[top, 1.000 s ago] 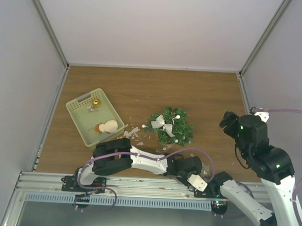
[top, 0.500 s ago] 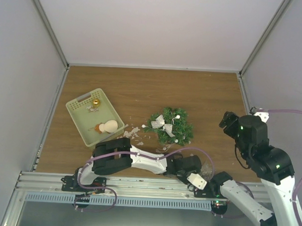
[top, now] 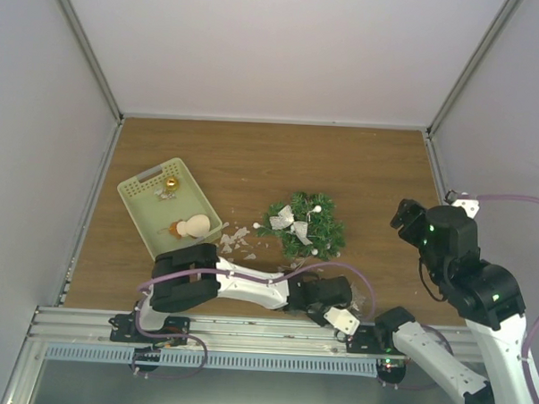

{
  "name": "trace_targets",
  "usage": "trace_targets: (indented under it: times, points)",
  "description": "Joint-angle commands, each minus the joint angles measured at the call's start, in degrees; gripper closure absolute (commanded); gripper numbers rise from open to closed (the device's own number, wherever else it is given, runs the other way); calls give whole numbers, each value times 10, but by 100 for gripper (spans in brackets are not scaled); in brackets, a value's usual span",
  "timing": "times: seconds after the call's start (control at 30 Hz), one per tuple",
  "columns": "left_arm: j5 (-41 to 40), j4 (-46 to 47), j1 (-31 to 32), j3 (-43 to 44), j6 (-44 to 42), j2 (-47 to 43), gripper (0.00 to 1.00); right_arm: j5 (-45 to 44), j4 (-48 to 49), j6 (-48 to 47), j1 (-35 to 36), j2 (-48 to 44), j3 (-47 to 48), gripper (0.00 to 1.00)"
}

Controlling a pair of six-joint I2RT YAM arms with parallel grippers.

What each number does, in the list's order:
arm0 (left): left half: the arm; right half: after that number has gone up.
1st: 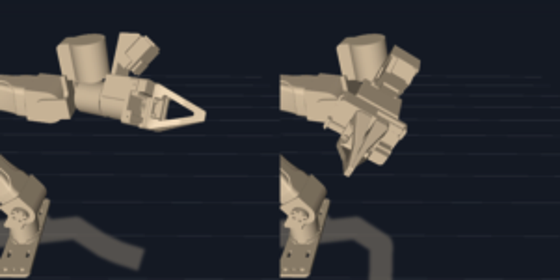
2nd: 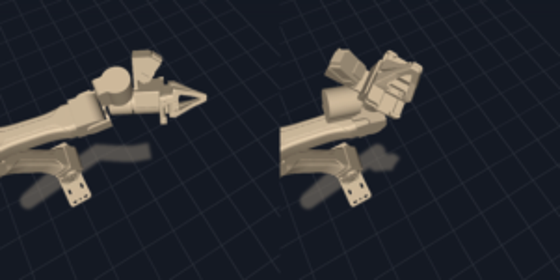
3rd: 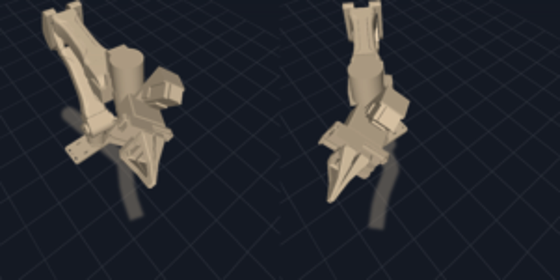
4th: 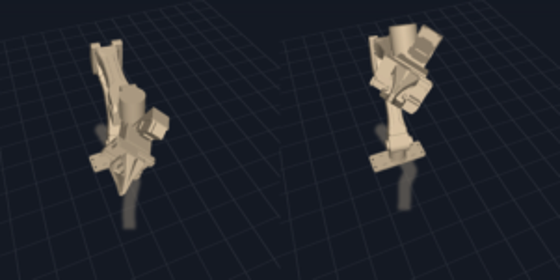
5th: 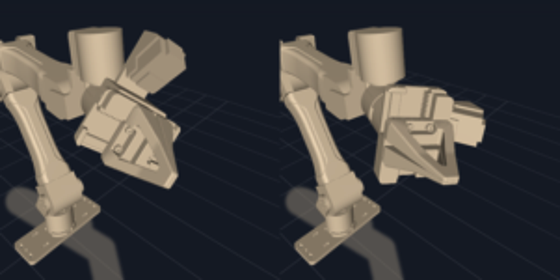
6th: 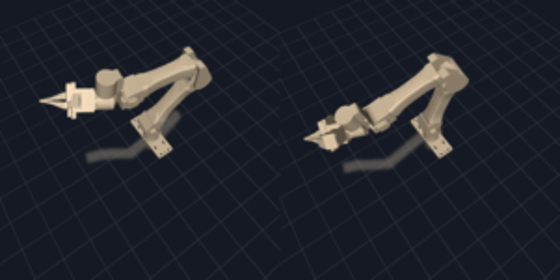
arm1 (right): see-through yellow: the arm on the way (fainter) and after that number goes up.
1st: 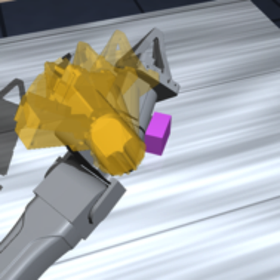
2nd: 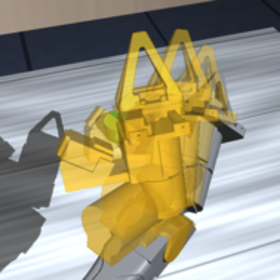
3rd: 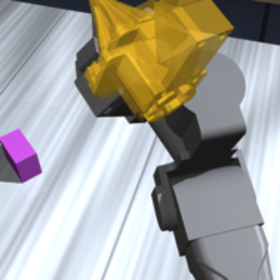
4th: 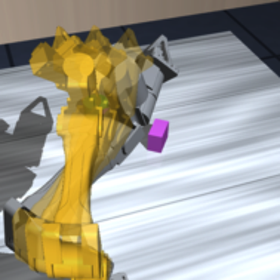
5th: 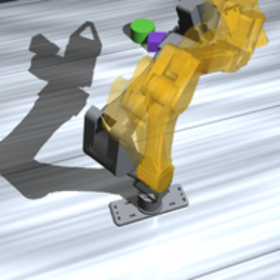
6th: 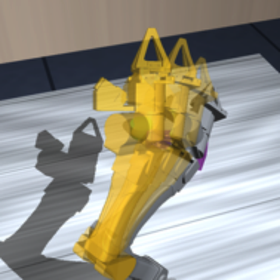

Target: Decorate the small christmas tree

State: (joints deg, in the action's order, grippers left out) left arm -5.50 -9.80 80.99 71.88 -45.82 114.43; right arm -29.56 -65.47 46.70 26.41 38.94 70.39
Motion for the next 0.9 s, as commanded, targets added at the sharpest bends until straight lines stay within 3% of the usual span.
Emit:
trace_targets:
  times: [0.0,0.3,0.87]
  points:
    - [-24,-39,-2,-14,9,-55,100,3,19,-10,2,4,0,12]
    - [-46,-68,-8,13,7,-136,100,2,22,-19,2,9,2,12]
    - [14,-104,-9,111,40,-169,100,-67,-55,-36,2,26,92,11]
